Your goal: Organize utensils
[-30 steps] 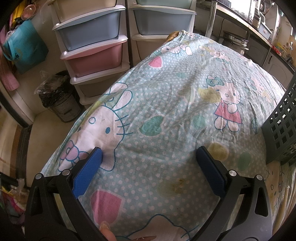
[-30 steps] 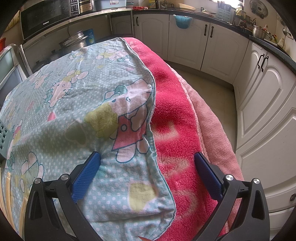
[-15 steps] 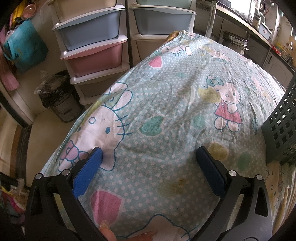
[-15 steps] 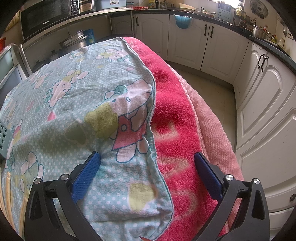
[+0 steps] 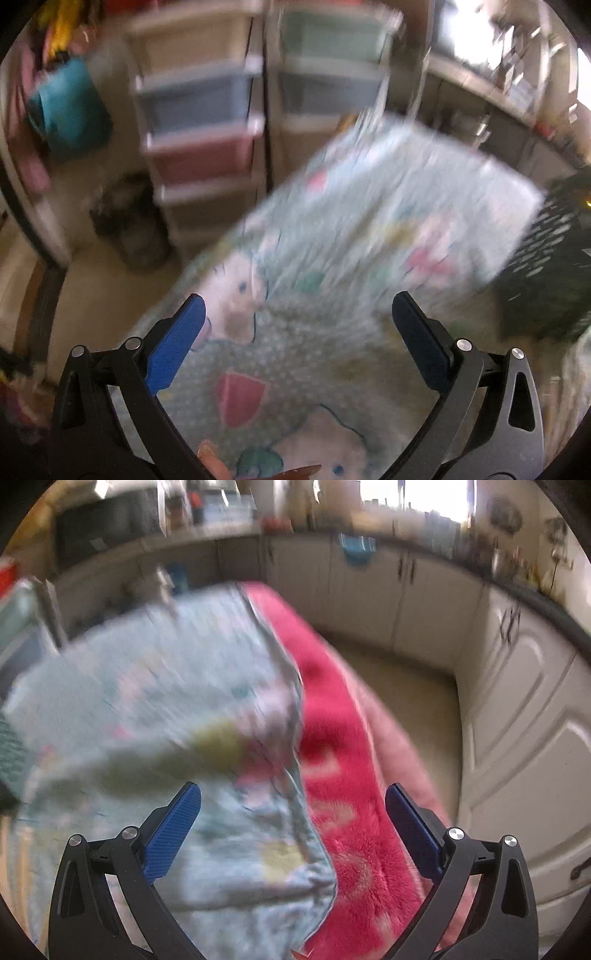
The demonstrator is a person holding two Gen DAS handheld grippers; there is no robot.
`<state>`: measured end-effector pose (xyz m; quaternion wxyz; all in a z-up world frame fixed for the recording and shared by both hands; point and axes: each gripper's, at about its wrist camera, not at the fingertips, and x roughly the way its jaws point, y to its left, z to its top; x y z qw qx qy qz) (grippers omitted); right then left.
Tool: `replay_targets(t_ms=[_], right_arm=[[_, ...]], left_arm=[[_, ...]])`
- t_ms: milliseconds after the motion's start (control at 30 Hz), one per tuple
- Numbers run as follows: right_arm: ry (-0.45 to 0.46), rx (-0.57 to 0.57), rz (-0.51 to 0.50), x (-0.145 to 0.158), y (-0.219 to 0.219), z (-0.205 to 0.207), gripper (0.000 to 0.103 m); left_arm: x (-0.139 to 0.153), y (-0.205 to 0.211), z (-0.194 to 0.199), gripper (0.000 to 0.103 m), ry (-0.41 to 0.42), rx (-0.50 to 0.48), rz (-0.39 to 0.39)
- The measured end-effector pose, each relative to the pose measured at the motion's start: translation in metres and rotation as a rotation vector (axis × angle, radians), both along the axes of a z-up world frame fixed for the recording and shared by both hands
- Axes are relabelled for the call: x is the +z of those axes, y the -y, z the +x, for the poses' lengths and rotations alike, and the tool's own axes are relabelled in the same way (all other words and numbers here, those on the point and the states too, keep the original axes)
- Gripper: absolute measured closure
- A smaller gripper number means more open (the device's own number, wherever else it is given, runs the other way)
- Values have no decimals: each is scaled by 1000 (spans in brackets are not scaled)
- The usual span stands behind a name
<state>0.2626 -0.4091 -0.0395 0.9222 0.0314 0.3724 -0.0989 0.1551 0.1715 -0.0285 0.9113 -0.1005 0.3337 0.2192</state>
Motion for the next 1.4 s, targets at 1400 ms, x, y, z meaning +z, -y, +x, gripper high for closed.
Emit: replay_targets(t_ms=[1400], right_arm=[[-168, 19, 41, -39, -25, 7, 5]], left_arm=[[-45, 0, 23, 10, -194, -50, -125]])
